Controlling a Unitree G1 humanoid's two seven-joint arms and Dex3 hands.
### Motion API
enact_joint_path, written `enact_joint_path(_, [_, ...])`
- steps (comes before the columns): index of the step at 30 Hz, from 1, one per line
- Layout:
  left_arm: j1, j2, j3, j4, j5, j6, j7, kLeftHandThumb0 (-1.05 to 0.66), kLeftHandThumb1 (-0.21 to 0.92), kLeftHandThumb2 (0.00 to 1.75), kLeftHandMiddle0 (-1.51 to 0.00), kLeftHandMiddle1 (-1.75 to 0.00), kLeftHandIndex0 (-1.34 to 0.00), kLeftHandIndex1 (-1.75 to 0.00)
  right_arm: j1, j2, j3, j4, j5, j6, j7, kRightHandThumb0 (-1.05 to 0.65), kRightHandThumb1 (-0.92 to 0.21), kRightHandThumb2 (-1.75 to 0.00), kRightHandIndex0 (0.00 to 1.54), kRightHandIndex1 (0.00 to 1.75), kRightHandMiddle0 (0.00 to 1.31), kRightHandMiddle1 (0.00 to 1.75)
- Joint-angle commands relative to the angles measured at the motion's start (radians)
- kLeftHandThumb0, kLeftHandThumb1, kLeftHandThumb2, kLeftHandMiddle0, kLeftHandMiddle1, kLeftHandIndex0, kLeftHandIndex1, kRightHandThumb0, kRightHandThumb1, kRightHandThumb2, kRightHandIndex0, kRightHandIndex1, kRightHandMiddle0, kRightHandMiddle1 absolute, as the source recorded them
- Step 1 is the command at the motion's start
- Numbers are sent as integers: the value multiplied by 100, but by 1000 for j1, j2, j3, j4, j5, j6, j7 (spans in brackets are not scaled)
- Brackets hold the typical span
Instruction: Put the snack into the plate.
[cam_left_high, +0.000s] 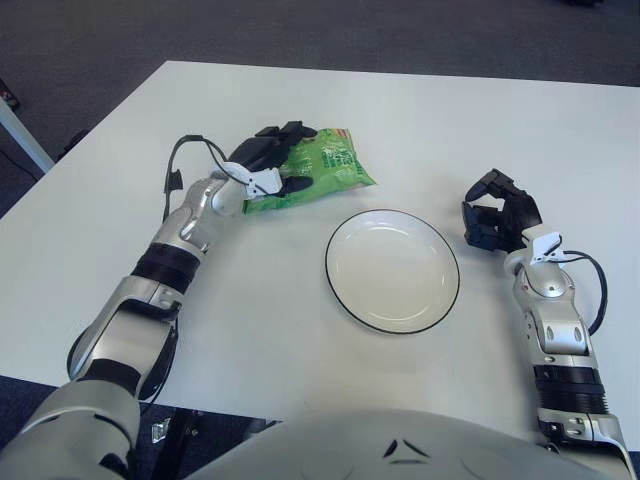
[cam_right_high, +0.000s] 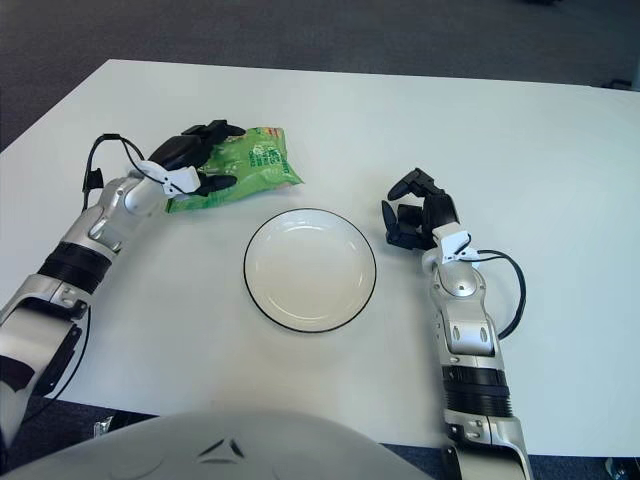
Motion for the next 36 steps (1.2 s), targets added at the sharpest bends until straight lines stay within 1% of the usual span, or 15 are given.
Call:
enact_joint_path(1, [-28,9,-32,5,51,19,-22,-102,92,63,-6,-27,0,-61,71,9,20,70,-22,77,10,-43,-47,-113,120,175,50,175])
enact_joint_path(5, [-32,7,-69,10,102,53,-50,-103,92,63,-4,-17,0,-54,71,10,18,69,-16,75,13,-43,-48,-111,120,175,49,175])
enact_joint_path(10, [-35,3,-103,28,133,72,-77,-104,92,63,-3,-12,0,-46,72,11,16,67,-12,77,15,-43,-49,-110,120,175,48,175])
enact_joint_path(12, [-36,-4,-119,52,145,75,-73,-105,92,63,-2,-9,0,-40,71,12,16,65,-10,81,16,-43,-49,-110,119,175,48,175])
enact_joint_path(15, [-41,-7,-130,69,151,77,-71,-105,92,64,-1,-7,0,-35,71,13,15,65,-10,82,16,-43,-49,-109,119,175,48,175])
enact_joint_path(18, [-52,-22,-155,116,170,85,-59,-105,92,65,0,-2,0,-31,71,13,15,64,-9,83,16,-43,-50,-109,119,175,47,175])
enact_joint_path(24, [-55,-38,-184,153,183,99,-67,-105,92,67,0,0,0,-23,74,15,15,59,-12,85,11,-43,-49,-109,119,175,48,175])
enact_joint_path(26, [-44,-41,-190,147,183,101,-60,-105,92,66,0,0,0,-22,73,16,16,58,-13,86,9,-43,-49,-109,119,175,48,175])
enact_joint_path(29, [-24,-53,-198,141,187,104,-29,-105,92,62,-4,-2,0,-31,74,15,18,57,-19,85,6,-43,-49,-110,121,175,48,175])
enact_joint_path(31, [-16,-65,-204,153,195,107,7,-105,92,56,-10,-5,0,-44,74,12,21,55,-23,82,6,-43,-48,-111,121,175,48,175])
enact_joint_path(32, [-14,-70,-207,160,199,108,24,-105,92,56,-10,-5,0,-44,74,12,22,55,-24,81,7,-43,-48,-111,121,175,48,175])
enact_joint_path(33, [-13,-81,-213,180,208,110,55,-104,92,52,-16,-12,0,-57,75,11,23,54,-25,80,8,-43,-48,-111,122,175,49,175])
enact_joint_path(34, [-13,-89,-218,195,214,111,78,-103,92,50,-16,-24,0,-62,75,11,23,53,-25,79,8,-43,-48,-111,122,175,49,175])
enact_joint_path(35, [-14,-93,-221,205,217,111,93,-102,92,48,-12,-49,0,-70,75,10,23,53,-25,78,8,-43,-48,-111,122,175,49,175])
enact_joint_path(36, [-15,-99,-223,218,222,111,112,-101,92,46,-8,-66,0,-75,76,10,23,53,-25,77,8,-43,-48,-111,122,175,49,175])
